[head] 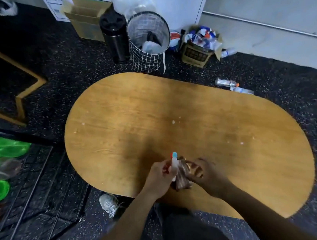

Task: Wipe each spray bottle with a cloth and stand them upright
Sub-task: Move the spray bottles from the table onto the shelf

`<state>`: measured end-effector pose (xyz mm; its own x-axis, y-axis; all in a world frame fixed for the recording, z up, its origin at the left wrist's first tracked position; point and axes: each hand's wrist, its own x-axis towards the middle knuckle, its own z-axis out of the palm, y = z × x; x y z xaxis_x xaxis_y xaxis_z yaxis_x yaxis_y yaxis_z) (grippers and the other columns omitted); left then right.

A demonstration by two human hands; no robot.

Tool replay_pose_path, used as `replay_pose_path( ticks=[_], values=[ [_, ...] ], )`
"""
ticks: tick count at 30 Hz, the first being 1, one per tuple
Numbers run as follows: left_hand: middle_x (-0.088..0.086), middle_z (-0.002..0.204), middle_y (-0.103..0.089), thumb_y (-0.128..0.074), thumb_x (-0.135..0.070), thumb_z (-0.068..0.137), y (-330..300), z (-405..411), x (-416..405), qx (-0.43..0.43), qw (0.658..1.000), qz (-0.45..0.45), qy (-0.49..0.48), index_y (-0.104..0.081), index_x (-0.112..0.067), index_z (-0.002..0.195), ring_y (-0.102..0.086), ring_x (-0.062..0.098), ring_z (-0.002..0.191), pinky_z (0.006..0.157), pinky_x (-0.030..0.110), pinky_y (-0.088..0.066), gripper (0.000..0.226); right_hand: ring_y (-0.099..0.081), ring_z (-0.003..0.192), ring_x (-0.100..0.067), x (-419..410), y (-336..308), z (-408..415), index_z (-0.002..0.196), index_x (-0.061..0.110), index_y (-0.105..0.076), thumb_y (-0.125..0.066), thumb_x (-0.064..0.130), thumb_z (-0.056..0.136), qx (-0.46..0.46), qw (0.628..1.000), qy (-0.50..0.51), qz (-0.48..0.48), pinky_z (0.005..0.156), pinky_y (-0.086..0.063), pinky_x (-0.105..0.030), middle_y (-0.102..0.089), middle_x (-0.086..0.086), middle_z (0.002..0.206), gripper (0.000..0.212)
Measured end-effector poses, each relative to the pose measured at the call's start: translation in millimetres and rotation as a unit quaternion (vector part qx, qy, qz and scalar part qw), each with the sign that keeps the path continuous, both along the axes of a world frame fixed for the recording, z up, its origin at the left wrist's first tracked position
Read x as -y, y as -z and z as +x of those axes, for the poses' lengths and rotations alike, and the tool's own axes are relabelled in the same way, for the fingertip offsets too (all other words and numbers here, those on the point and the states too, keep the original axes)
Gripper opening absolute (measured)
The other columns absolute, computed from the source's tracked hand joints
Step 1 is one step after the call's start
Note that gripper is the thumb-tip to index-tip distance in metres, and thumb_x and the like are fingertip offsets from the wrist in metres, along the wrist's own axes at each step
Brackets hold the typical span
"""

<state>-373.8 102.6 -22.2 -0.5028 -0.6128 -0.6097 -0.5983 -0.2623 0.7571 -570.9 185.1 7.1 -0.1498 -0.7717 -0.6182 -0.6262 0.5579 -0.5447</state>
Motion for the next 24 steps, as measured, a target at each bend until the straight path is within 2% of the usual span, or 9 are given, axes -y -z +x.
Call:
replay_pose_path(
  ticks=[3,5,9,13,15,17,20,22,24],
  values=[
    [-0.001,0.088,-0.072,-0.059,-0.046,0.105,2.6,-0.7,1.8,0.004,1.000,0.012,-0.015,-0.073,-0.022,0.097,-0.067,0.009,0.080,0.081,0.036,-0.057,0.028,-0.062,0.099,-0.009,1.6,-0.4,-2.7,0.140,0.028,-0.059,-0.071,0.056,0.091,0.004,1.000,0.005,0.000,0.089,-0.058,-0.037,-0.057,0.011,0.116,0.057],
    [0.006,0.087,-0.070,-0.059,-0.050,0.104,4.0,4.3,5.3,0.008,1.000,0.005,-0.029,-0.073,-0.020,0.096,-0.065,0.015,0.076,0.077,0.042,-0.057,0.033,-0.061,0.100,-0.007,6.9,-4.1,-2.7,0.140,0.030,-0.057,-0.070,0.053,0.093,0.002,1.000,-0.001,-0.004,0.091,-0.057,-0.036,-0.057,0.014,0.116,0.055],
    [-0.009,0.078,-0.064,-0.062,-0.038,0.106,-10.8,19.0,17.2,-0.019,0.998,0.006,-0.062,-0.073,-0.011,0.096,-0.058,-0.007,0.068,0.066,0.012,-0.046,0.031,-0.061,0.102,-0.001,26.9,-16.3,4.4,0.143,0.033,-0.054,-0.069,0.047,0.096,0.002,0.999,-0.031,-0.023,0.084,-0.055,-0.022,-0.055,0.019,0.119,0.052],
    [-0.015,0.091,-0.074,-0.065,-0.041,0.103,-26.9,55.2,34.6,-0.051,0.988,0.015,-0.147,-0.074,-0.026,0.108,-0.067,-0.003,0.086,0.076,0.013,-0.047,0.019,-0.064,0.100,-0.002,65.8,-31.7,27.2,0.141,0.037,-0.052,-0.068,0.050,0.094,0.015,0.996,-0.080,-0.034,0.082,-0.055,-0.020,-0.058,0.016,0.121,0.051],
    [-0.019,0.094,-0.076,-0.066,-0.039,0.103,-37.7,81.7,42.5,-0.062,0.976,0.018,-0.210,-0.074,-0.028,0.111,-0.068,-0.004,0.087,0.075,0.012,-0.048,0.015,-0.066,0.095,-0.003,86.8,-36.6,45.1,0.138,0.037,-0.056,-0.071,0.050,0.091,0.022,0.994,-0.097,-0.047,0.081,-0.054,-0.018,-0.060,0.016,0.116,0.052],
    [-0.022,0.087,-0.074,-0.068,-0.033,0.103,-50.6,104.7,49.8,-0.073,0.966,-0.004,-0.247,-0.074,-0.025,0.103,-0.067,-0.004,0.082,0.072,0.010,-0.047,0.011,-0.067,0.093,-0.004,104.9,-43.5,63.8,0.136,0.036,-0.058,-0.074,0.047,0.090,0.036,0.992,-0.111,-0.057,0.080,-0.055,-0.017,-0.061,0.014,0.116,0.050],
    [-0.025,0.076,-0.070,-0.066,-0.021,0.104,-78.9,155.6,56.6,-0.076,0.942,-0.038,-0.324,-0.069,-0.026,0.085,-0.062,-0.011,0.076,0.072,0.008,-0.044,0.020,-0.070,0.101,-0.012,137.1,-49.5,106.5,0.137,0.031,-0.062,-0.077,0.041,0.090,0.049,0.984,-0.159,-0.063,0.085,-0.060,-0.030,-0.063,0.007,0.122,0.051],
    [-0.022,0.082,-0.067,-0.070,-0.027,0.102,-81.8,185.8,57.7,-0.081,0.924,-0.066,-0.368,-0.070,-0.029,0.081,-0.062,-0.003,0.083,0.077,0.016,-0.046,0.021,-0.070,0.100,-0.012,152.3,-55.0,132.8,0.138,0.031,-0.061,-0.079,0.035,0.090,0.055,0.981,-0.179,-0.057,0.087,-0.059,-0.027,-0.064,0.004,0.122,0.051],
    [-0.019,0.081,-0.065,-0.071,-0.028,0.102,-92.5,225.4,56.1,-0.095,0.902,-0.088,-0.412,-0.073,-0.024,0.083,-0.060,0.005,0.079,0.076,0.025,-0.048,0.020,-0.066,0.099,-0.007,171.5,-58.7,169.2,0.137,0.031,-0.062,-0.079,0.037,0.089,0.057,0.974,-0.209,-0.067,0.088,-0.055,-0.023,-0.063,0.004,0.122,0.051]
  ],
)
